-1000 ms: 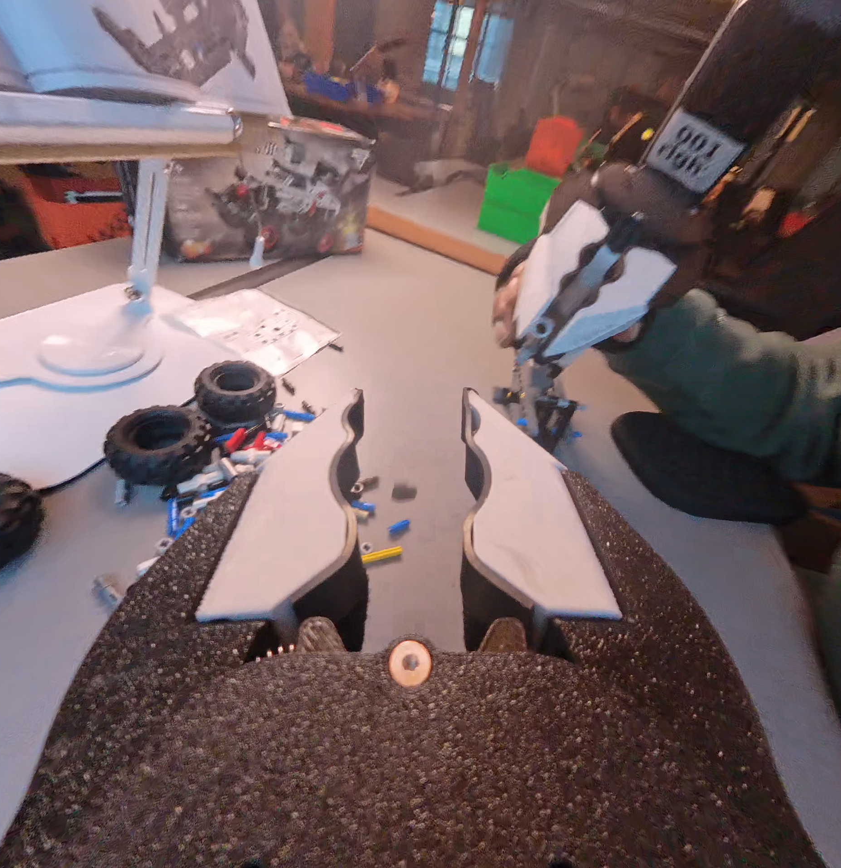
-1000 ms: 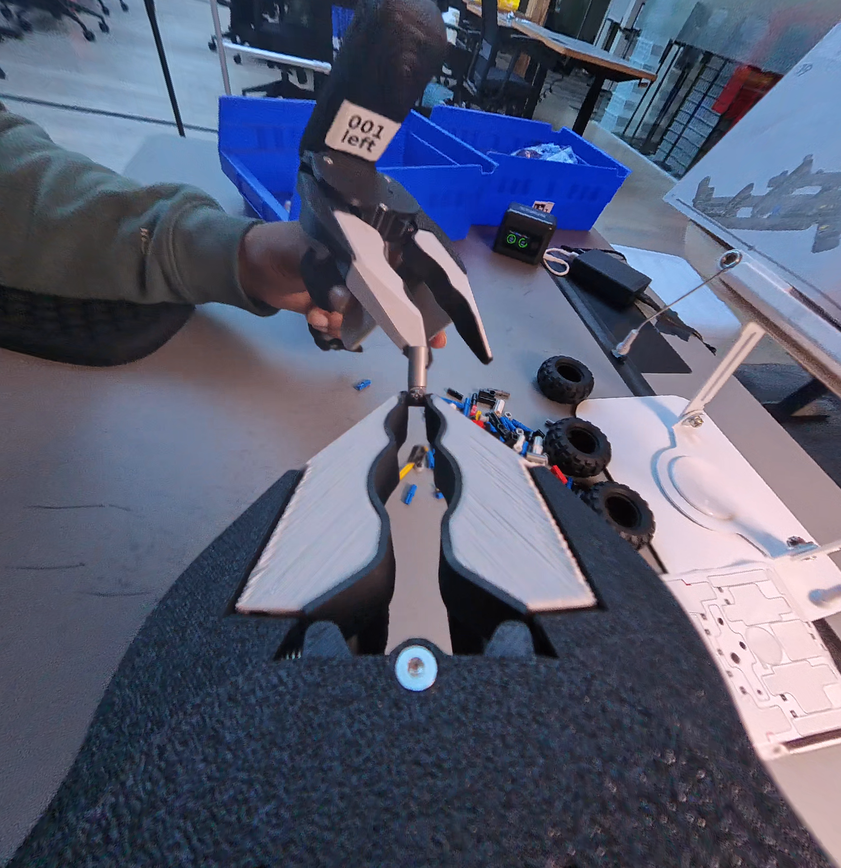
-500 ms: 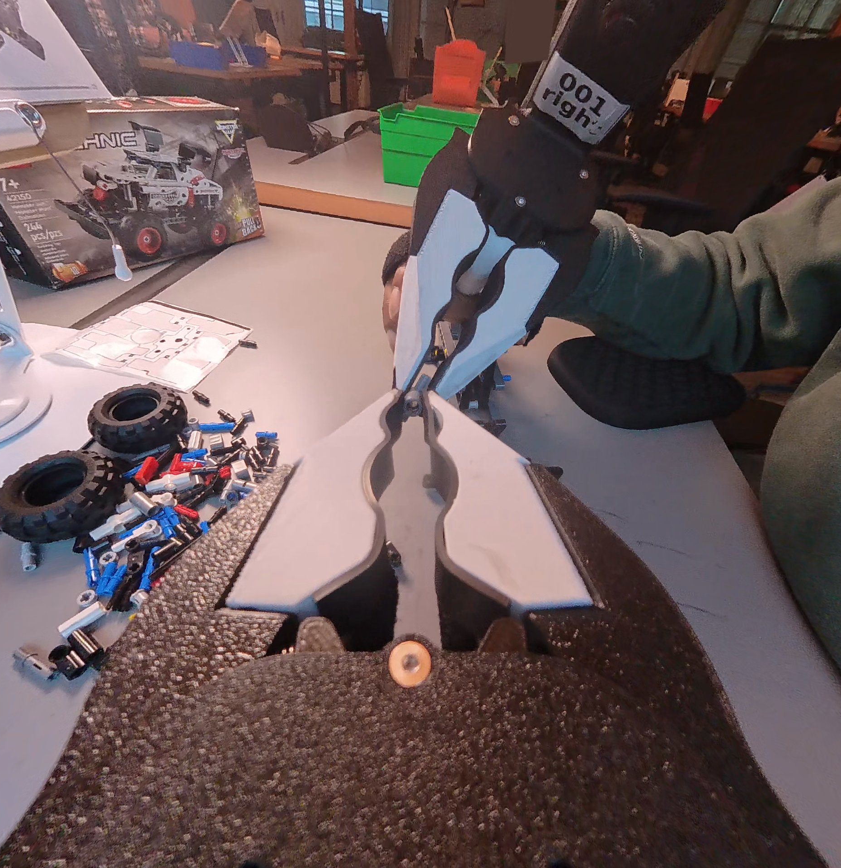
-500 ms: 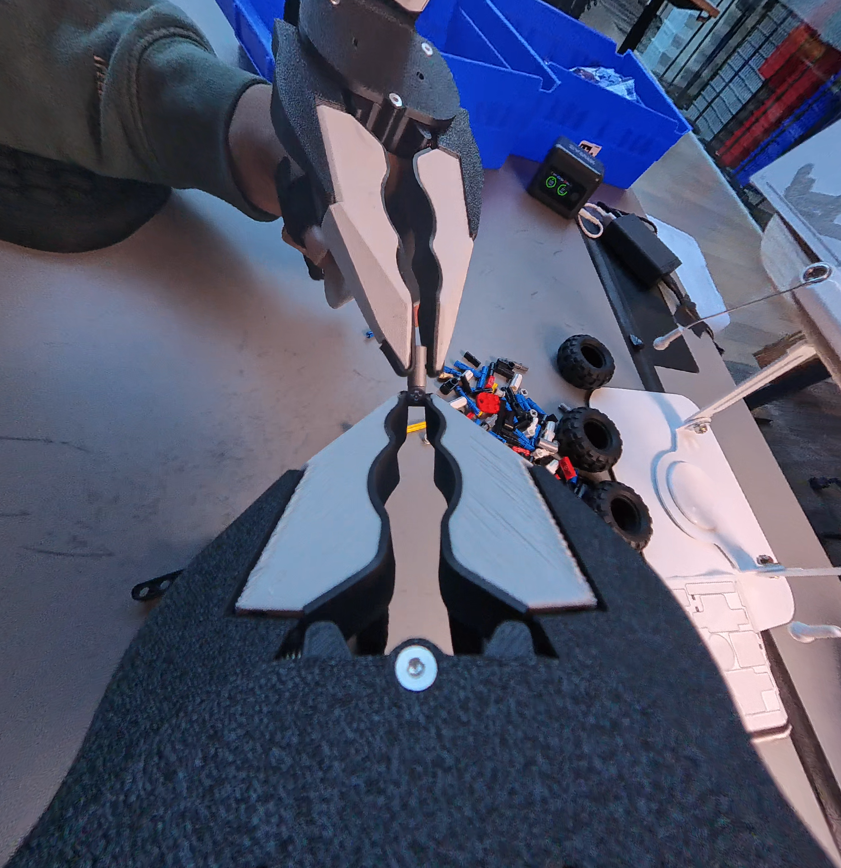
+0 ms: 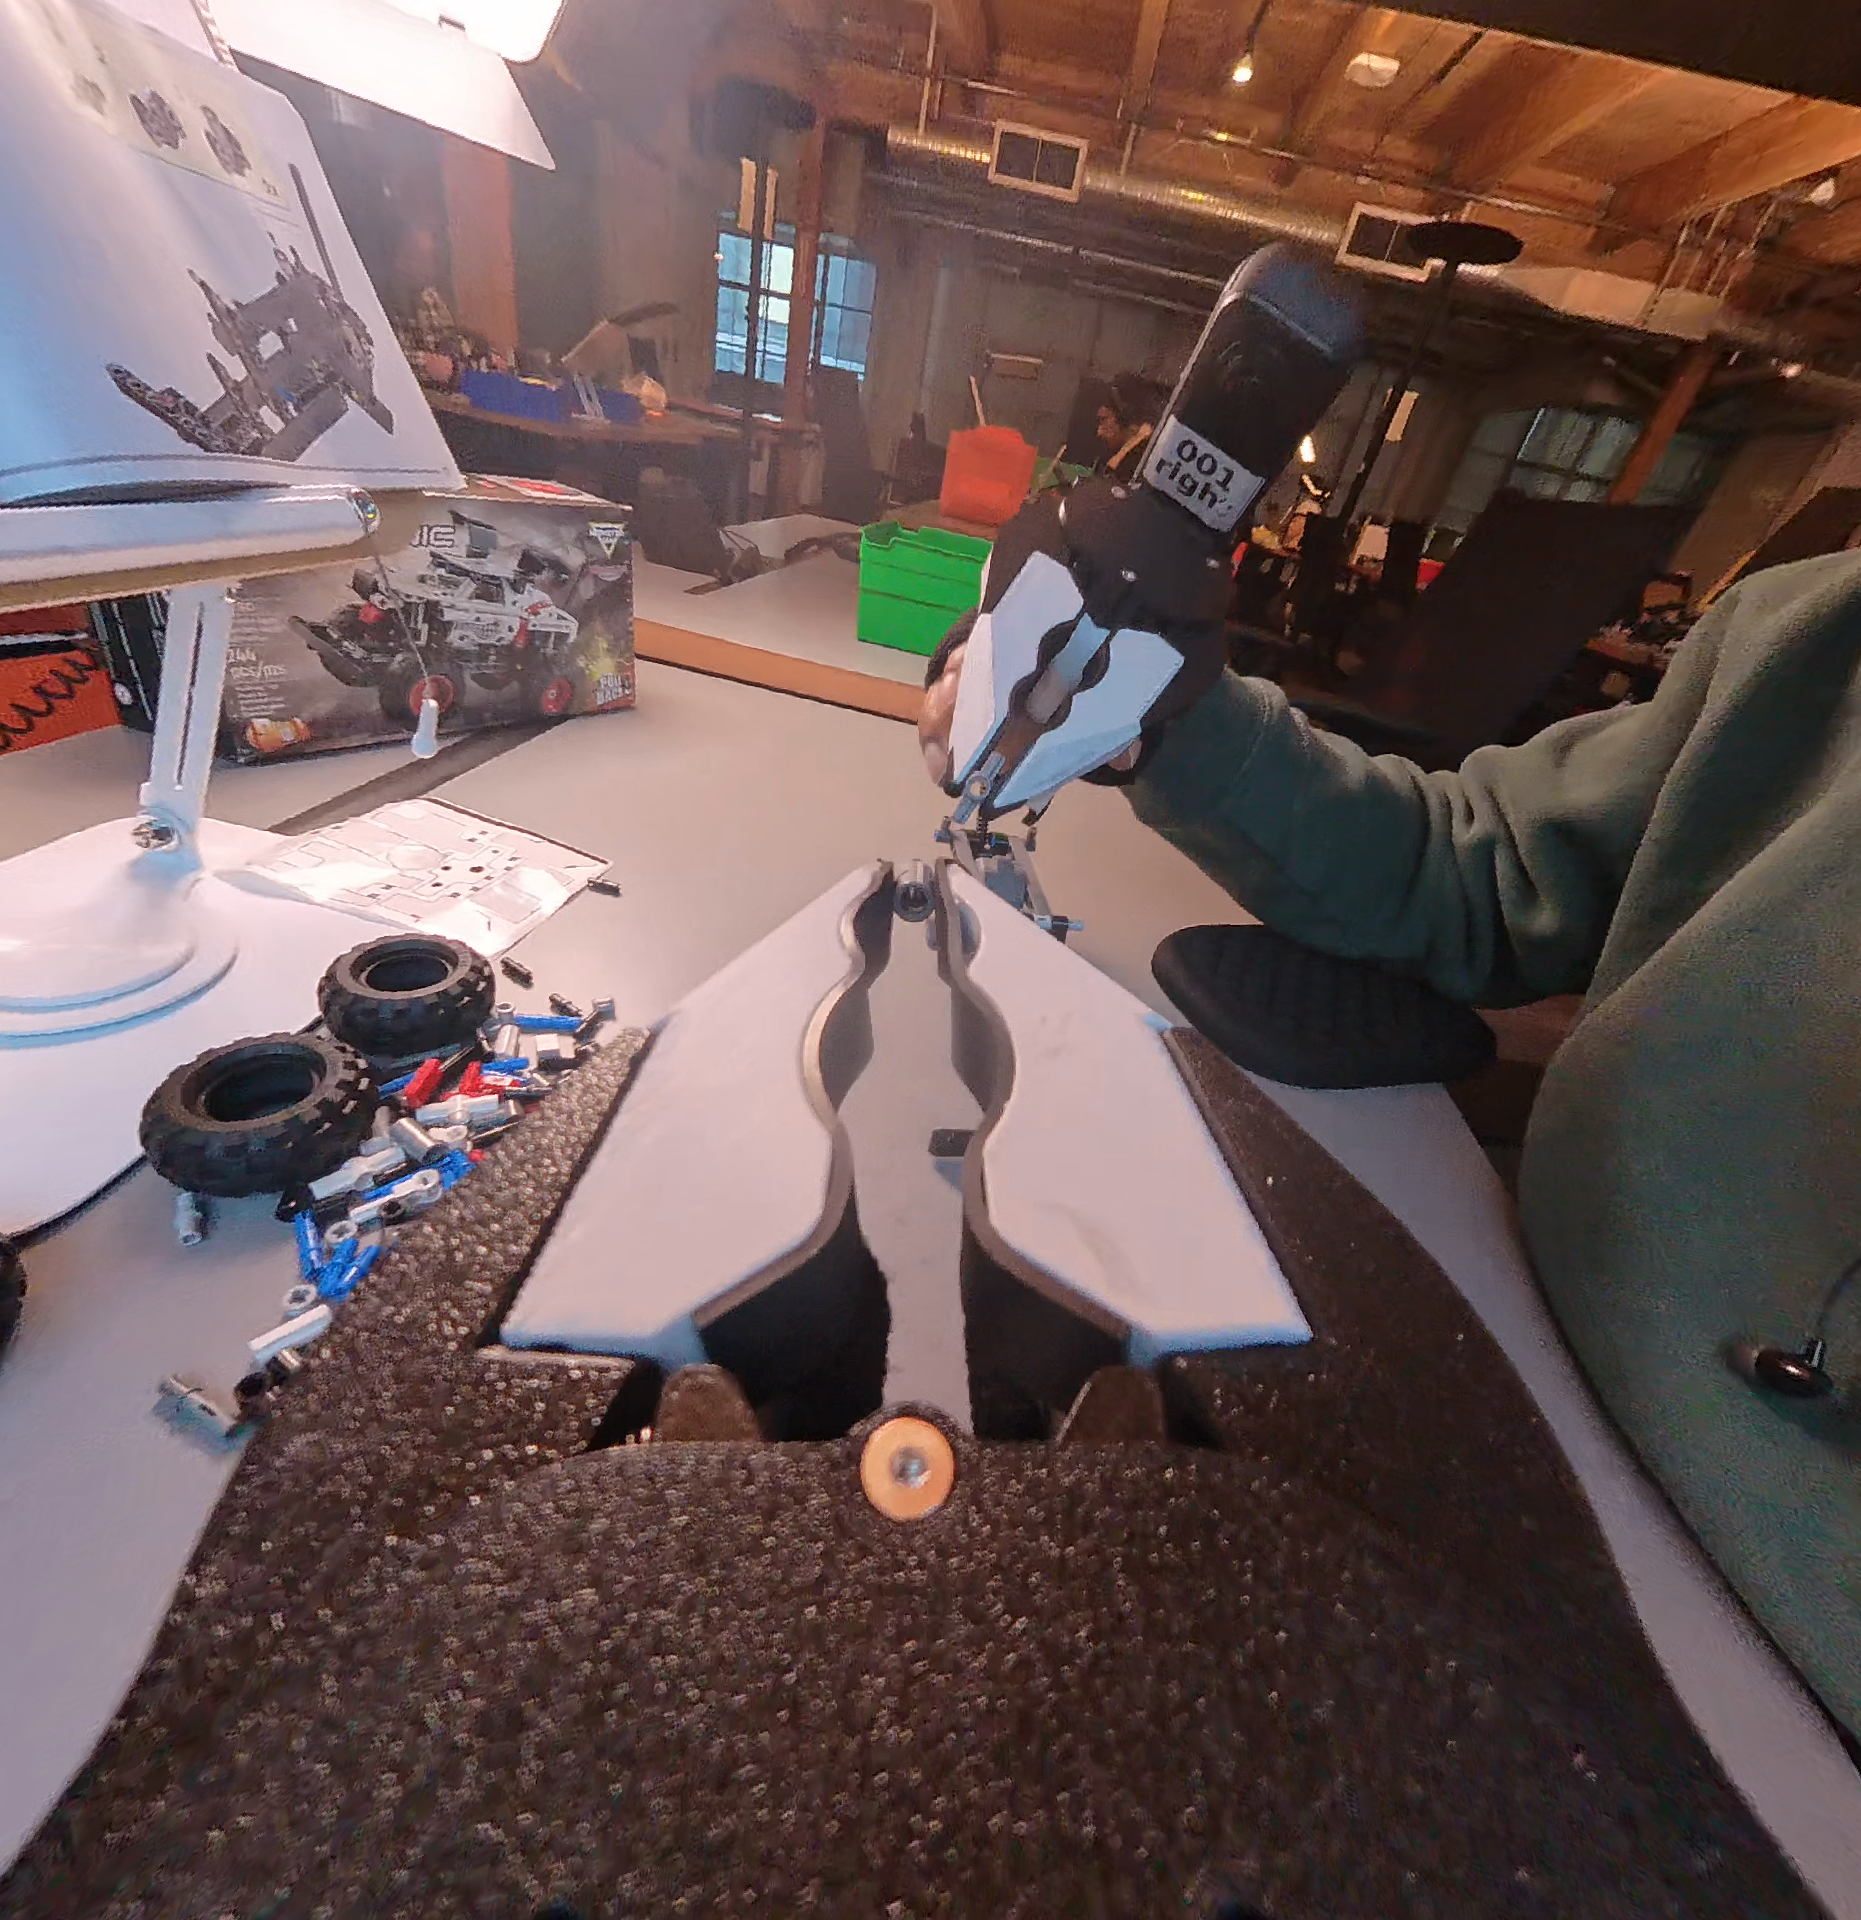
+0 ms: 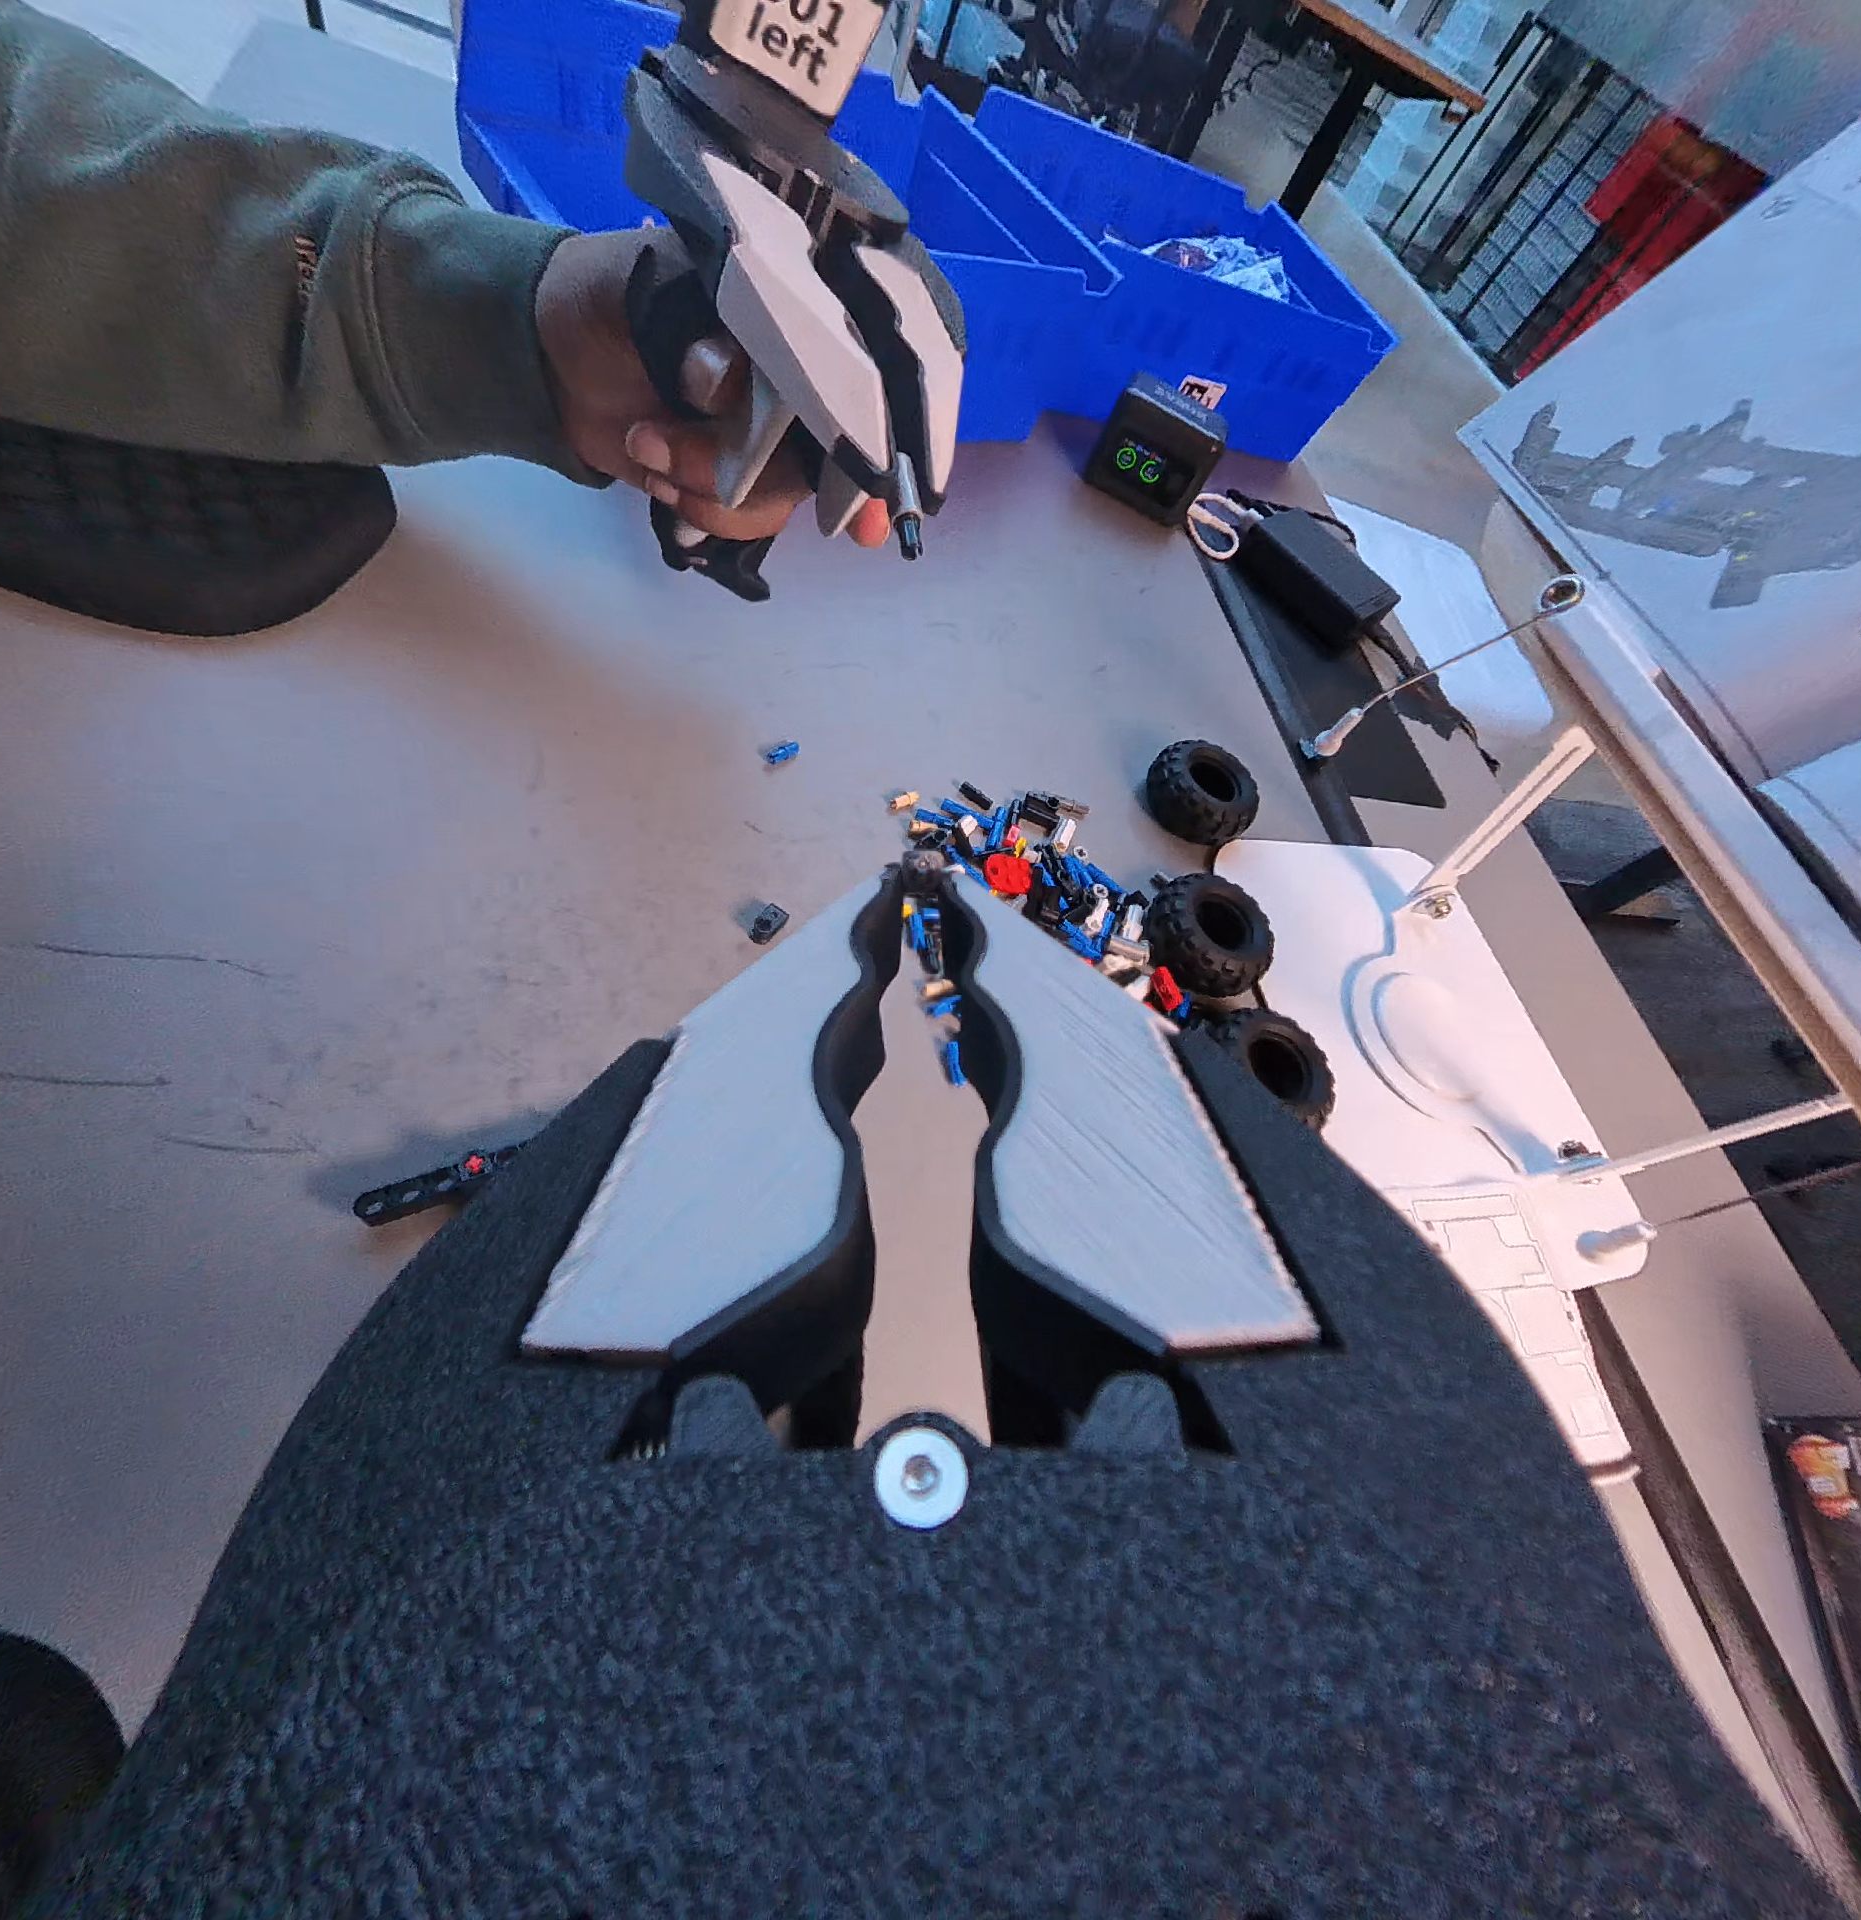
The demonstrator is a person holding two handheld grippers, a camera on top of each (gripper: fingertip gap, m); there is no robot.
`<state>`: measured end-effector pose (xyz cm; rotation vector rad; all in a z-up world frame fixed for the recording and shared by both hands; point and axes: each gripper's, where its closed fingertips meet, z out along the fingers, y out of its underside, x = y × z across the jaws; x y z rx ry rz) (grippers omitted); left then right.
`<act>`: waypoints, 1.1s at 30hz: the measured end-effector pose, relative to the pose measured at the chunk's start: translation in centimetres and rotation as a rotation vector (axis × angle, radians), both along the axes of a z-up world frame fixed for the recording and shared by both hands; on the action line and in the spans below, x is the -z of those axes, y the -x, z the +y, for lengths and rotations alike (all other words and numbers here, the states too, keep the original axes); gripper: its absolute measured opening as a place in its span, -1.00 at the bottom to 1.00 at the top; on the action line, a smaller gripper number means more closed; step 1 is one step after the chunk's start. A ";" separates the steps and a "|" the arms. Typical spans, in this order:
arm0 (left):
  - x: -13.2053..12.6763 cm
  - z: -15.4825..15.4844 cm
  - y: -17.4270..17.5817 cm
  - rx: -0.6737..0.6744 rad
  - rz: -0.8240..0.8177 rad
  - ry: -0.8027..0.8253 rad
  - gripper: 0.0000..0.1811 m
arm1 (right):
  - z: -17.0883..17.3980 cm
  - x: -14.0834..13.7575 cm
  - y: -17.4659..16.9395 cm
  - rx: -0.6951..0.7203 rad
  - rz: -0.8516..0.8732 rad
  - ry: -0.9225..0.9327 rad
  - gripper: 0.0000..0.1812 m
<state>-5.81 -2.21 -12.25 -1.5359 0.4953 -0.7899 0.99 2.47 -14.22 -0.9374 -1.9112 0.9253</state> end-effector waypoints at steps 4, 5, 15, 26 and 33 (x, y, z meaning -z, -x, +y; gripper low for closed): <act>-0.5 -0.1 -0.1 0.039 -0.082 -0.010 -0.93 | -0.5 0.4 0.5 -0.016 0.035 -0.024 -0.94; -0.7 -0.2 -0.1 0.047 -0.105 -0.015 -0.93 | -0.7 0.2 0.6 -0.024 0.054 -0.018 -0.94; 0.3 -0.1 -0.8 0.064 -0.139 0.030 -0.92 | -1.7 0.9 2.1 -0.020 0.123 -0.065 -0.94; 1.8 1.2 0.2 -0.008 -0.149 0.103 -0.92 | 3.7 8.5 6.6 0.182 -0.226 -0.346 -0.93; 3.3 1.7 1.0 -0.050 -0.148 0.161 -0.92 | 7.5 12.6 9.5 0.313 -0.384 -0.334 -0.68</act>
